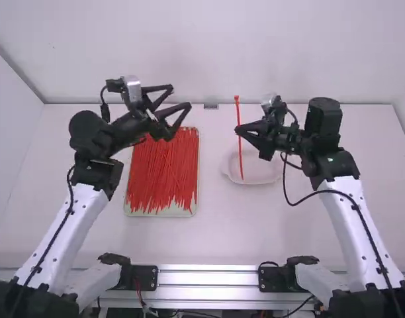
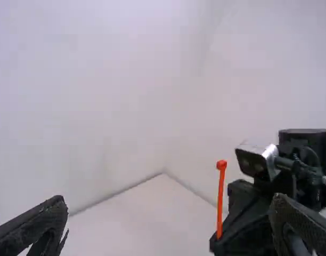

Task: Fasten the cable tie

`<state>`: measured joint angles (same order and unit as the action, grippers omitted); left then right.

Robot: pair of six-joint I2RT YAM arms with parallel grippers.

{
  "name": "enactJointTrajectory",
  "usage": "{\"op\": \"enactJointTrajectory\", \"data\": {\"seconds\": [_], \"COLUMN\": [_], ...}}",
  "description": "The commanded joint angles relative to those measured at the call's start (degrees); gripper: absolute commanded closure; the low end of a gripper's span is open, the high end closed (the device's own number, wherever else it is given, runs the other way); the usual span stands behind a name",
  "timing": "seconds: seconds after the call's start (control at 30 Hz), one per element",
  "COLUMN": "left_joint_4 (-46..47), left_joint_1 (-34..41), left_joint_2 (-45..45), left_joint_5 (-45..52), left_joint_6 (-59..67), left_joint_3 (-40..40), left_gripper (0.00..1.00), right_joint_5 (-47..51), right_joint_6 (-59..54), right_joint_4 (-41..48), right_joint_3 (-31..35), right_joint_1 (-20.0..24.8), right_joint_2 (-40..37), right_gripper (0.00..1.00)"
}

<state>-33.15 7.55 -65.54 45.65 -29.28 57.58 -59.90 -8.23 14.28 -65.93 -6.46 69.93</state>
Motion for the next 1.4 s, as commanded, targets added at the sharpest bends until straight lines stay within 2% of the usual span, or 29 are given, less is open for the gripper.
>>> {"op": "enactJointTrajectory", "data": {"seconds": [0.0,0.17,0.33,0.63,0.67,0.77,0.87,1.03,1.2,1.37], "left_joint_4": [-6.27,-17.64,-16.31,-15.13,-13.86,-9.07,-4.37,6.16,12.09,15.85], "left_joint_1": [-2.49,-2.14,-0.85,4.17,5.05,6.71,6.91,6.93,7.08,7.1], "left_joint_2": [-1.51,-4.96,-9.81,-16.85,-17.77,-19.74,-19.91,-19.91,-19.91,-19.91], "left_joint_5": [14.38,22.34,28.44,33.09,33.86,35.89,36.0,34.64,32.92,32.65], "left_joint_6": [-4.72,-12.2,-12.5,-12.39,-11.5,-7.45,-5.55,0.87,5.99,13.73], "left_joint_3": [-0.22,1.88,8.85,19.63,21.11,24.24,25.7,27.67,28.2,28.15], "left_gripper": [0.01,0.01,0.01,0.01,0.02,0.13,0.17,0.17,0.12,0.2], "right_joint_5": [-9.77,-15.21,-17.18,-14.05,-14.27,-15.58,-16.74,-19.28,-19.76,-19.78], "right_joint_6": [-1.22,2.08,5.44,4.85,5.51,7.65,9.68,12.59,13.16,13.03], "right_joint_4": [-2.58,-10.99,-16.79,-17.86,-18.75,-21.92,-24.15,-27.78,-29.29,-30.42], "right_joint_3": [-1.51,-1.51,-1.51,-1.51,-1.51,-1.51,-1.51,-1.51,-1.51,-1.51], "right_joint_1": [1.64,3.34,2.56,-1.68,-2.14,-2.56,-2.49,-2.6,-3.19,-4.92], "right_joint_2": [-1.03,-0.94,-0.92,-0.04,0.5,1.99,3.26,5.7,6.69,7.02], "right_gripper": [1.0,1.0,1.0,1.0,1.0,1.0,1.0,1.0,1.0,1.0]}}
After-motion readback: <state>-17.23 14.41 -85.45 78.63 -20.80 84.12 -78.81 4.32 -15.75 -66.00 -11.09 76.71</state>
